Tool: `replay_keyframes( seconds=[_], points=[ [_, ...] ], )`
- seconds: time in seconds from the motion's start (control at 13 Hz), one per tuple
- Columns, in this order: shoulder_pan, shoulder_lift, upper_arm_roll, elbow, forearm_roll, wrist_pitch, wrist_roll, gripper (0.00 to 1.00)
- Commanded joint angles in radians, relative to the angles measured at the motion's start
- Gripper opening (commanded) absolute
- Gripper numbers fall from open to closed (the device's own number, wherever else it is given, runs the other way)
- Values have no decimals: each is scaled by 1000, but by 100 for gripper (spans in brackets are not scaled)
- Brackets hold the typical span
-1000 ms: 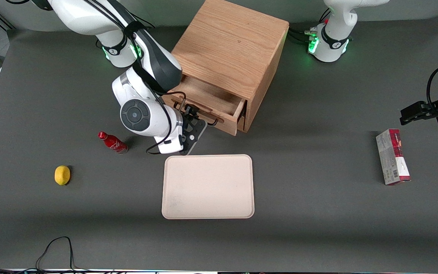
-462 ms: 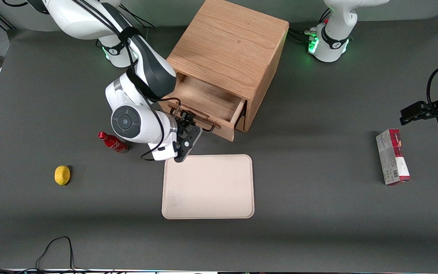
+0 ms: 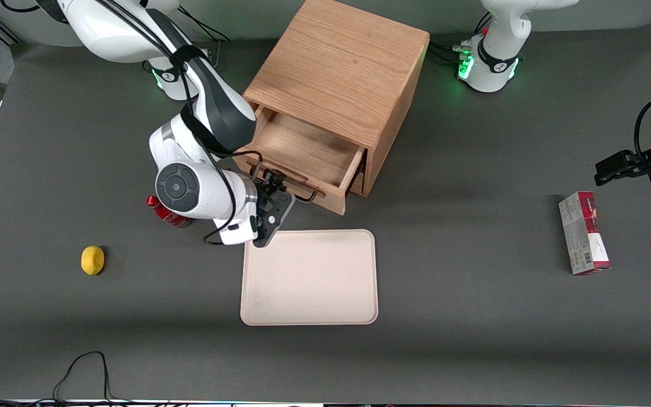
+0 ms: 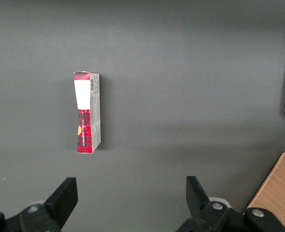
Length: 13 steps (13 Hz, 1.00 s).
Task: Open upper drawer
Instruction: 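Pull the upper drawer outward by its handle with the right gripper, then keep pulling the drawer further out with the right gripper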
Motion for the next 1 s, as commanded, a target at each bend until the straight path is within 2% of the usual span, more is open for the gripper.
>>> replay_keyframes(
  seconds=[0.0,0.92],
  points=[
    [-13,32,3,52,-9,-4,-24,100],
    [-47,63,2,108,-6,-4,-63,100]
  ],
)
